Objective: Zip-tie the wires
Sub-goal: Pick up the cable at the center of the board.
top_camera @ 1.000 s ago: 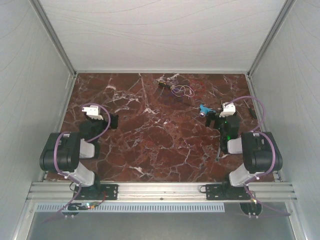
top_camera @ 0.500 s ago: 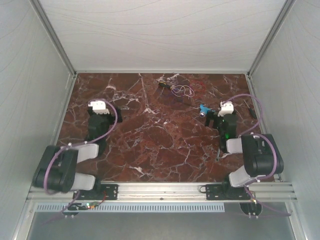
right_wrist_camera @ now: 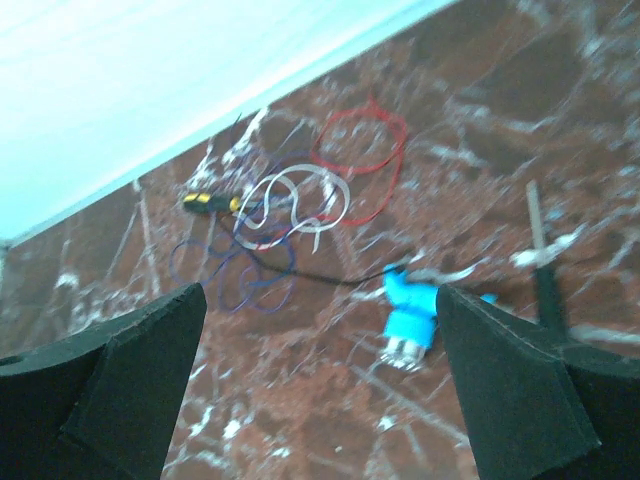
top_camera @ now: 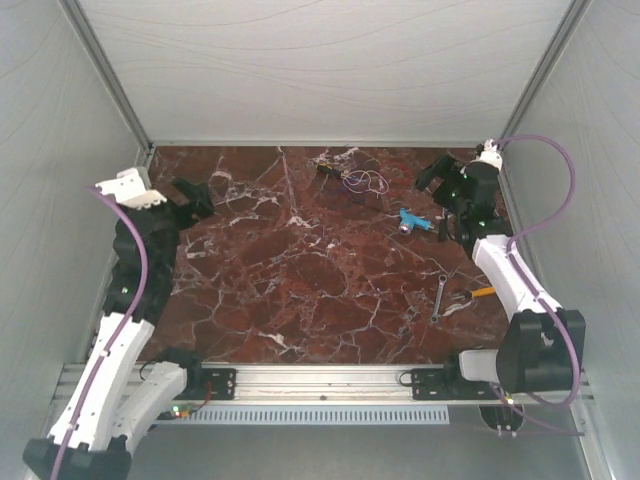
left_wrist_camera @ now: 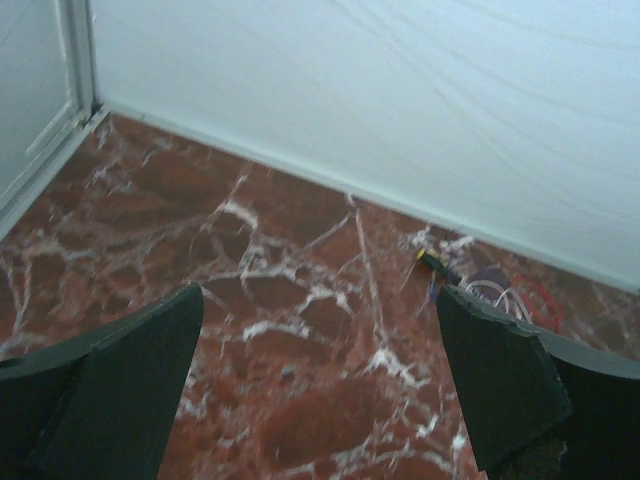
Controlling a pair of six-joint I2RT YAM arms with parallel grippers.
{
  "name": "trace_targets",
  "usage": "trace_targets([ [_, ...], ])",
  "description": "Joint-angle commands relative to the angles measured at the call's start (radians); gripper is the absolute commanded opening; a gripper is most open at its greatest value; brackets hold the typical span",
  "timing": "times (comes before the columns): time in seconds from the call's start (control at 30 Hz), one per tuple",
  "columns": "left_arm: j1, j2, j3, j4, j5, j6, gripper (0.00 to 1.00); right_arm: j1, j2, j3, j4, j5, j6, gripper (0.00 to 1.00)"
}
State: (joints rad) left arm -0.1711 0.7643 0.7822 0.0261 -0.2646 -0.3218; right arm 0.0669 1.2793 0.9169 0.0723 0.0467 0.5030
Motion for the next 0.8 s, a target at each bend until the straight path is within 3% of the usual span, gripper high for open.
trace_targets([
  [0.0, 0.002, -0.093, -0.085, -0.218, 0.037, 0.072, 1.00, 0.011, 0.100, 0.069, -0.230, -0.190, 0.205, 0.98],
  [0.23, 0.001, -0.090, -0.181, -0.192, 0.190, 0.119, 1.00, 0.147, 0.296, 0.152, -0.239, -0.133, 0.326, 0.94],
  [0.5, 0.001, -0.086, -0.193, -0.185, 0.271, 0.134, 1.00, 0.266, 0.560, 0.368, -0.290, -0.095, 0.085, 0.94],
  [0.63, 0.001, -0.091, -0.196, -0.182, 0.280, 0.140, 1.00, 0.304, 0.667, 0.484, -0.369, -0.092, 0.058, 0.89],
  [0.77, 0.001, -0.086, -0.198, -0.181, 0.283, 0.143, 1.00, 0.355, 0.719, 0.540, -0.387, 0.004, 0.081, 0.88],
])
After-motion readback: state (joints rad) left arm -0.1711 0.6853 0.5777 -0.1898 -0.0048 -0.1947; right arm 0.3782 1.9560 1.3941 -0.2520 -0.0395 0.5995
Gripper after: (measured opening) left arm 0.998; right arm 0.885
